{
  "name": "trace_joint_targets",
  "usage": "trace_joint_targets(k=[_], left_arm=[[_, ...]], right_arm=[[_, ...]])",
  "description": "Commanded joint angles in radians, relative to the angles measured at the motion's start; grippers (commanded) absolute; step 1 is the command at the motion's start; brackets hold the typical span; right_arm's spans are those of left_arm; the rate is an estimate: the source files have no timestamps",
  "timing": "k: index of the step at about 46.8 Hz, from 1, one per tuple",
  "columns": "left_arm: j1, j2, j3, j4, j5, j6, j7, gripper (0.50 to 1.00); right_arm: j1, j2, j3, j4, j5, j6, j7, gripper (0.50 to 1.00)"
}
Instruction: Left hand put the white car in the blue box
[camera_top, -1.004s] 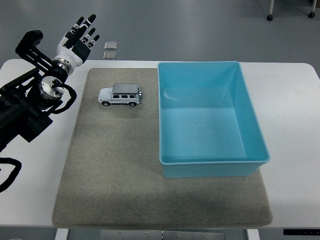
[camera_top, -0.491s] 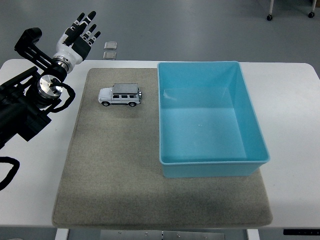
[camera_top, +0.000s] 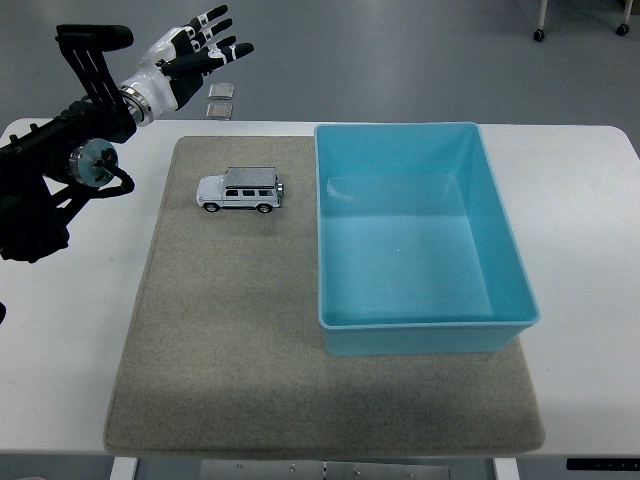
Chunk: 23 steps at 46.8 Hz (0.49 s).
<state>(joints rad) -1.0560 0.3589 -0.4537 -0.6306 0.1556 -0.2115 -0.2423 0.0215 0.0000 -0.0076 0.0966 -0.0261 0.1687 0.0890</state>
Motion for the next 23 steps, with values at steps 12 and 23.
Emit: trace_joint_targets(k=[12, 23], left_arm=[[-0.041, 0.147, 0.128, -0.173, 0.284, -0.025, 0.001, 1.000], [-0.061, 0.170, 0.148, -0.215, 0.554, -0.052, 0.001, 1.000]], right_arm=[[0.000, 0.000, 0.000, 0.000, 0.000, 0.000, 0.000, 0.936], [0.000, 0.000, 0.000, 0.000, 0.000, 0.000, 0.000, 0.936]])
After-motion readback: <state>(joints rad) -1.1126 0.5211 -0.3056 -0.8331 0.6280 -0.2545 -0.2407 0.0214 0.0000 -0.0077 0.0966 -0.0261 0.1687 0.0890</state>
